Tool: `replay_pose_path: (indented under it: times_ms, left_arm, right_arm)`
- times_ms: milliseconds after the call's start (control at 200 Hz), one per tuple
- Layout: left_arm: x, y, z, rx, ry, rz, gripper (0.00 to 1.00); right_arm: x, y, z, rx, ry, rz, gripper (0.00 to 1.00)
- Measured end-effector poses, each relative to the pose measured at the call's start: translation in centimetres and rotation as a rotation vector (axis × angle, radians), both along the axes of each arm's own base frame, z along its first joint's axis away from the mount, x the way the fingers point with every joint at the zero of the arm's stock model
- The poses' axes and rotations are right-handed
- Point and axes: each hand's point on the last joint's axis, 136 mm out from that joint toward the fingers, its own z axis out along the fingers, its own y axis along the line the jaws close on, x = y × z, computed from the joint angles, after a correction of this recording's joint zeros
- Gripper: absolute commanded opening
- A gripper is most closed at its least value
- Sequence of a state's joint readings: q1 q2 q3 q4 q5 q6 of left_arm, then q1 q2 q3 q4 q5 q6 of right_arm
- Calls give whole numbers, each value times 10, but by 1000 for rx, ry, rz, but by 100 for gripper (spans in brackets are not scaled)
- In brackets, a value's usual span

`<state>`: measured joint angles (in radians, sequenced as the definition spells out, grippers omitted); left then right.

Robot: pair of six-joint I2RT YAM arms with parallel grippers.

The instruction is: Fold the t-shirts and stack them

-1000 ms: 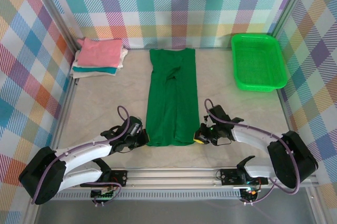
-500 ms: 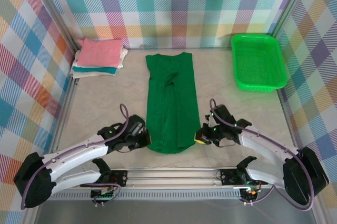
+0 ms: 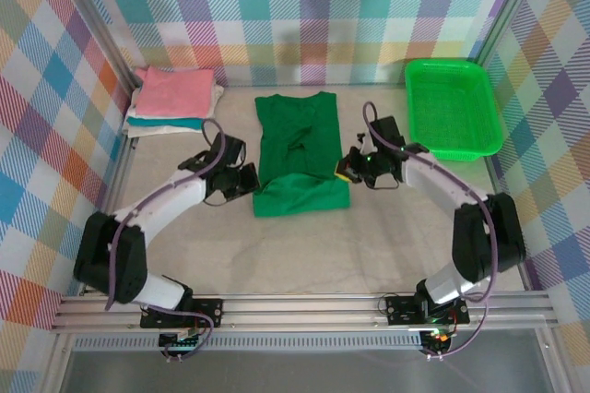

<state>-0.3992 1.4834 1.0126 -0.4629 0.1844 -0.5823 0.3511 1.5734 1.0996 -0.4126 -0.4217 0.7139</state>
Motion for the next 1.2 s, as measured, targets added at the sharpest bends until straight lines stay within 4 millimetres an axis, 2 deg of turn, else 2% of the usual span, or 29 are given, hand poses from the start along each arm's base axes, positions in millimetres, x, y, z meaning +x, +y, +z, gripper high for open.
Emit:
replay_pose_path:
  times_ms: [95,280,445,640,680,695,740,780,885,945,1010,1070,1135,1200]
  left_arm:
    - [30,-4,1,16,-19,-26,0]
    - [76,-7,-7,50,-37,-60,0]
    - [99,-3,-9,69,-49,-66,0]
    - [123,-2,-11,78,-54,-65,0]
    - [128,-2,-14,80,-50,-63,0]
    - [131,-2,-15,81,-48,-63,5]
    - [140,-3,-17,83,-49,-62,29]
    - [152,-3,-19,92,-50,-64,44]
    - [188,-2,-14,119,-82,-44,60]
    - [204,4,-6,144,-114,-22,62]
    - [207,9,4,158,-135,-8,61]
    - [199,12,13,172,-160,2,59]
    - [176,17,21,190,-178,5,55]
    - [141,13,28,199,-195,-23,48]
  right_arm:
    - [29,0,1,-11,-33,0,0]
    - [62,-4,-9,-35,-52,-4,0]
    - [82,-8,-17,-49,-58,-11,0]
    - [110,-9,-15,-47,-84,-23,0]
    - [118,-8,-15,-46,-90,-23,5]
    - [121,-8,-14,-46,-94,-24,9]
    - [132,-6,-14,-45,-101,-26,30]
    - [144,-4,-14,-44,-107,-26,38]
    - [177,-3,-11,-41,-140,-33,42]
    - [185,-6,-6,-42,-151,-39,43]
    - [185,-9,-2,-44,-153,-42,43]
    - [175,-13,2,-43,-162,-44,42]
    - [152,-19,2,-46,-149,-43,42]
    - [121,-22,0,-45,-139,-27,38]
